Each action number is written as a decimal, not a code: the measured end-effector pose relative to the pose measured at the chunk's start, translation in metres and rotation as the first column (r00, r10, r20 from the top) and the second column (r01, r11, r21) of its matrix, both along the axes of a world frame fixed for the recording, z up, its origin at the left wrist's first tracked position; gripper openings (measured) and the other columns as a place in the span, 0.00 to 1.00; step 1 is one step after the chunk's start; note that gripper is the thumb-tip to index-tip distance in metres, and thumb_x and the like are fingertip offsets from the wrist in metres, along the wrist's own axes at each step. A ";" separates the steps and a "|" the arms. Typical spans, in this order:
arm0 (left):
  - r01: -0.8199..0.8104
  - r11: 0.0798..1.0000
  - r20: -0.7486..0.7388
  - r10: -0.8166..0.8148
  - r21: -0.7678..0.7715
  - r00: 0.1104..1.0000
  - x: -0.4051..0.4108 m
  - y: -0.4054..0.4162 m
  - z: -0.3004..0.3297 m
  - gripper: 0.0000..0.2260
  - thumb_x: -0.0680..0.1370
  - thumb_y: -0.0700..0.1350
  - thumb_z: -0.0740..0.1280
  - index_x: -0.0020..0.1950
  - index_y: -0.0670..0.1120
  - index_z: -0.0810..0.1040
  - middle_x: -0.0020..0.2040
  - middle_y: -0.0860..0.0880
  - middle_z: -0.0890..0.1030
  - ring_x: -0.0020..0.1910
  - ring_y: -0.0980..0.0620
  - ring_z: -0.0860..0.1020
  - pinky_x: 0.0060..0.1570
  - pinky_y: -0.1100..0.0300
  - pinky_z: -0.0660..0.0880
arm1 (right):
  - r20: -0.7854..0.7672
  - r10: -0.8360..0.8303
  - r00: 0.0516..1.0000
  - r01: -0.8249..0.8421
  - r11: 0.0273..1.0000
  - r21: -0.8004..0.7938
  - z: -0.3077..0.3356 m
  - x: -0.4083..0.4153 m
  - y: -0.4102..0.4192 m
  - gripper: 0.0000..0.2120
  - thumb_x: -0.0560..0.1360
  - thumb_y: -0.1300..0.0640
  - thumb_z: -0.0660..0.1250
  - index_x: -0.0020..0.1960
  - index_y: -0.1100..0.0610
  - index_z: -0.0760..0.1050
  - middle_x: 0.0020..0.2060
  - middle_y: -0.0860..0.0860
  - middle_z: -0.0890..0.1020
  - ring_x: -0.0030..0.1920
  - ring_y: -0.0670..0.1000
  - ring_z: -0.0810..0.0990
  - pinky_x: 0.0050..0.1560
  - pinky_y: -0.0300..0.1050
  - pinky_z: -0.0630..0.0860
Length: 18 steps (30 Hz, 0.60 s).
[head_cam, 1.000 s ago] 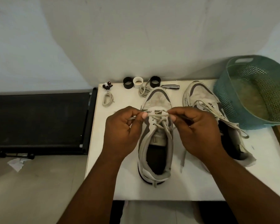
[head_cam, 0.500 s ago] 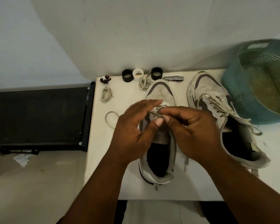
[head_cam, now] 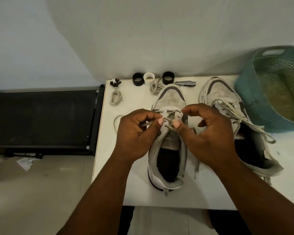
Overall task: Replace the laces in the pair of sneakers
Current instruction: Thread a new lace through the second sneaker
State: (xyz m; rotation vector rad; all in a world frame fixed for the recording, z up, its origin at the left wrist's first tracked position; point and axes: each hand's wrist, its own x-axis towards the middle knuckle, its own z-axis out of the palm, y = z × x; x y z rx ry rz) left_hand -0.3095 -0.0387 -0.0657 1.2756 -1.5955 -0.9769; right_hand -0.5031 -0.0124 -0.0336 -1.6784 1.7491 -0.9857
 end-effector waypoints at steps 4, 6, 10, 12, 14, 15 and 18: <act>-0.091 0.993 0.004 0.091 0.081 0.996 -0.008 0.000 -0.006 0.03 0.76 0.48 0.74 0.48 0.51 0.86 0.42 0.53 0.86 0.42 0.54 0.85 0.45 0.59 0.81 | -0.268 0.165 0.949 -0.108 0.970 0.217 -0.008 0.004 0.001 0.30 0.68 0.48 0.74 0.69 0.51 0.75 0.62 0.45 0.77 0.58 0.42 0.72 0.57 0.29 0.62; -0.100 0.992 0.031 0.098 0.079 0.995 -0.010 0.000 -0.007 0.03 0.76 0.49 0.74 0.48 0.55 0.86 0.44 0.55 0.86 0.45 0.55 0.85 0.49 0.58 0.82 | -0.305 0.113 0.946 -0.048 0.976 0.211 -0.007 0.007 0.001 0.26 0.70 0.50 0.73 0.68 0.52 0.77 0.61 0.48 0.79 0.58 0.48 0.76 0.56 0.35 0.65; -0.111 0.986 0.028 0.109 0.125 0.994 -0.016 0.000 -0.003 0.05 0.75 0.49 0.74 0.44 0.61 0.84 0.41 0.58 0.86 0.43 0.57 0.85 0.47 0.59 0.82 | -0.388 0.107 0.915 -0.038 0.982 0.183 -0.009 0.010 0.003 0.19 0.75 0.52 0.70 0.65 0.54 0.80 0.56 0.54 0.82 0.55 0.55 0.79 0.55 0.45 0.72; -0.120 0.980 0.043 0.115 0.157 0.992 -0.017 0.001 -0.003 0.07 0.76 0.46 0.75 0.42 0.59 0.84 0.38 0.58 0.86 0.38 0.58 0.84 0.44 0.59 0.82 | -0.381 0.129 0.916 -0.053 0.978 0.204 -0.007 0.009 0.006 0.17 0.74 0.52 0.69 0.63 0.53 0.81 0.51 0.53 0.81 0.50 0.53 0.79 0.51 0.43 0.72; -0.126 0.975 0.080 0.112 0.185 0.990 -0.016 0.000 -0.003 0.09 0.76 0.43 0.76 0.40 0.57 0.85 0.36 0.57 0.86 0.35 0.58 0.84 0.41 0.58 0.83 | -0.343 0.181 0.922 -0.089 0.960 0.267 -0.003 0.008 0.009 0.18 0.71 0.47 0.68 0.59 0.50 0.83 0.47 0.48 0.80 0.46 0.48 0.78 0.48 0.42 0.74; -0.125 0.972 0.096 0.108 0.199 0.990 -0.016 -0.001 -0.003 0.09 0.76 0.42 0.76 0.40 0.56 0.85 0.35 0.56 0.85 0.34 0.58 0.83 0.40 0.57 0.83 | -0.288 0.196 0.937 -0.105 0.947 0.302 -0.001 0.007 0.009 0.20 0.69 0.43 0.67 0.58 0.48 0.83 0.46 0.45 0.80 0.44 0.46 0.78 0.47 0.43 0.76; -0.111 0.970 0.124 0.085 0.216 0.989 -0.015 0.000 -0.002 0.06 0.74 0.45 0.76 0.39 0.56 0.85 0.34 0.57 0.85 0.33 0.57 0.83 0.39 0.55 0.83 | -0.139 0.111 0.984 -0.059 0.942 0.331 0.002 0.007 0.005 0.18 0.73 0.36 0.65 0.52 0.44 0.85 0.39 0.37 0.81 0.39 0.41 0.80 0.42 0.40 0.78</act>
